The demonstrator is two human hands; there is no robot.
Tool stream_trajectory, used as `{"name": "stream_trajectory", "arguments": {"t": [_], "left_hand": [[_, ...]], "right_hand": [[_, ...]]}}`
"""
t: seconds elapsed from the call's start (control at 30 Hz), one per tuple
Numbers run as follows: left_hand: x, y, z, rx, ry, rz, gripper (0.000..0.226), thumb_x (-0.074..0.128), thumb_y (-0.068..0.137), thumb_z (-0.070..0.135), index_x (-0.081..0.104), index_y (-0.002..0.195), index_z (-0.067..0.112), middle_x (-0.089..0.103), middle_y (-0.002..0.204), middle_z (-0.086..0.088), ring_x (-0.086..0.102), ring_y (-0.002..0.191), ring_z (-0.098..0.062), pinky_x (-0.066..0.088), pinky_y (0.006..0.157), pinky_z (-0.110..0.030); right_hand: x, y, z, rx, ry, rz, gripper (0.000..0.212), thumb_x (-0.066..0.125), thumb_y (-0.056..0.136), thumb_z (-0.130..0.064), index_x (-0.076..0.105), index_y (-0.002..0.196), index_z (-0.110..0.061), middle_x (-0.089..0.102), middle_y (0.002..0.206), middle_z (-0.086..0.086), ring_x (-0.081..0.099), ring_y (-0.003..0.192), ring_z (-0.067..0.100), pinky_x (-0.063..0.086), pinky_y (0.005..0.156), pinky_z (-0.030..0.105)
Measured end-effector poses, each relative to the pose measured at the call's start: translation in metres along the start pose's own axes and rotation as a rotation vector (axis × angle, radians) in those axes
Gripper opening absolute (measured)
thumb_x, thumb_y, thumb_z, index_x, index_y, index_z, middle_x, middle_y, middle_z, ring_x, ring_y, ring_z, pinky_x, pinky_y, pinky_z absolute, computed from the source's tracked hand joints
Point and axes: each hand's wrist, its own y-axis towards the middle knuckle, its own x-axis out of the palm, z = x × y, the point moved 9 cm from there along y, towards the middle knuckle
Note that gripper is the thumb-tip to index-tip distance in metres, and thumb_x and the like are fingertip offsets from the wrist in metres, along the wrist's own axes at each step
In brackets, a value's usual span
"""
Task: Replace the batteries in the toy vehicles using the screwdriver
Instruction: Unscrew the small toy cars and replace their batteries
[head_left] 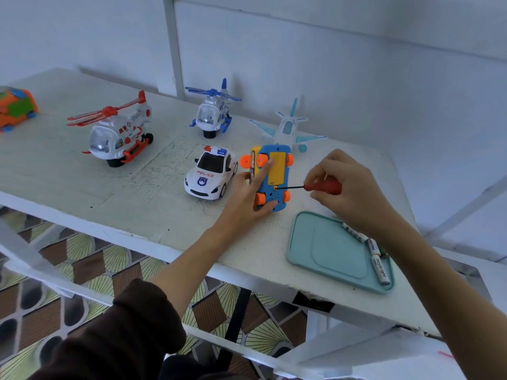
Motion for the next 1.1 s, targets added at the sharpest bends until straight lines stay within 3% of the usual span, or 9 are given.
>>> {"name": "stream_trajectory", "arguments": {"t": [0.1,0.17,0.27,0.4,0.57,0.7,0.77,0.97,1.1], "left_hand": [[-0.001,0.0,0.0,0.002,-0.016,0.002,0.08,0.064,0.088,0.027,0.009,0.144,0.045,0.034,0.119,-0.008,0.04,0.105,-0.015,0.033,0.091,-0.02],[-0.001,-0.001,0.0,-0.01,-0.022,0.003,0.08,0.065,0.089,0.024,0.009,0.143,0.043,0.032,0.118,-0.006,0.042,0.105,-0.017,0.034,0.09,-0.021],[-0.002,0.0,0.001,-0.01,-0.04,0.018,0.08,0.063,0.088,0.028,0.01,0.143,0.049,0.032,0.117,-0.004,0.042,0.106,-0.018,0.033,0.09,-0.015],[-0.004,0.0,-0.001,-0.037,-0.07,0.023,0.077,0.063,0.088,0.024,0.011,0.141,0.042,0.032,0.118,-0.002,0.038,0.107,-0.014,0.026,0.089,0.0],[-0.002,-0.001,0.0,-0.033,-0.004,0.015,0.075,0.058,0.085,0.035,0.013,0.146,0.039,0.037,0.122,-0.011,0.04,0.107,-0.018,0.03,0.091,-0.017],[-0.002,-0.001,-0.003,-0.051,-0.036,0.013,0.075,0.06,0.089,0.03,0.011,0.144,0.04,0.035,0.122,-0.008,0.039,0.106,-0.013,0.029,0.089,-0.007],[-0.003,0.0,-0.002,-0.054,-0.037,0.016,0.074,0.06,0.088,0.03,0.011,0.143,0.04,0.035,0.121,-0.006,0.039,0.107,-0.014,0.029,0.09,-0.007],[-0.001,-0.002,0.004,-0.04,-0.02,-0.013,0.073,0.058,0.088,0.031,0.012,0.143,0.038,0.032,0.115,-0.003,0.041,0.107,-0.019,0.033,0.093,-0.023],[-0.001,-0.002,0.001,-0.06,-0.044,-0.021,0.074,0.062,0.091,0.021,0.011,0.141,0.042,0.031,0.119,-0.003,0.04,0.106,-0.012,0.028,0.09,-0.004]], "right_hand": [[0.003,-0.004,0.007,0.107,0.008,-0.037,0.018,0.065,0.084,-0.023,0.059,0.097,-0.012,0.061,0.08,0.003,0.056,0.052,-0.004,0.042,0.055,0.006],[0.006,-0.008,0.019,0.246,-0.049,-0.063,0.042,0.046,0.089,-0.047,0.057,0.078,-0.008,0.063,0.061,0.003,0.048,0.031,0.005,0.046,0.044,0.022],[0.002,-0.008,0.026,0.229,-0.057,0.013,0.037,0.052,0.092,-0.029,0.061,0.068,-0.002,0.059,0.049,-0.004,0.05,0.034,0.011,0.044,0.044,0.024],[0.001,-0.01,0.027,0.138,0.094,0.056,0.011,0.068,0.077,-0.003,0.067,0.082,-0.013,0.06,0.077,0.001,0.058,0.063,0.008,0.046,0.06,0.015],[0.004,-0.019,0.043,0.326,0.132,0.112,0.03,0.051,0.093,-0.029,0.06,0.078,-0.005,0.062,0.053,0.0,0.048,0.028,0.008,0.04,0.034,0.023],[0.0,-0.015,0.034,0.228,0.159,0.136,0.005,0.064,0.083,-0.009,0.061,0.086,-0.011,0.063,0.067,0.001,0.056,0.047,0.011,0.049,0.049,0.022],[0.005,-0.016,0.033,0.216,0.167,0.097,0.023,0.068,0.077,-0.003,0.06,0.093,-0.017,0.061,0.078,0.001,0.057,0.06,0.015,0.05,0.057,0.026],[0.004,-0.016,0.044,0.309,0.175,0.118,0.02,0.054,0.091,-0.026,0.059,0.085,-0.008,0.061,0.056,0.008,0.046,0.03,0.01,0.039,0.035,0.022],[0.001,-0.018,0.044,0.254,0.189,0.131,0.021,0.069,0.077,-0.006,0.061,0.094,-0.015,0.061,0.078,0.009,0.055,0.061,0.016,0.049,0.06,0.026]]}}
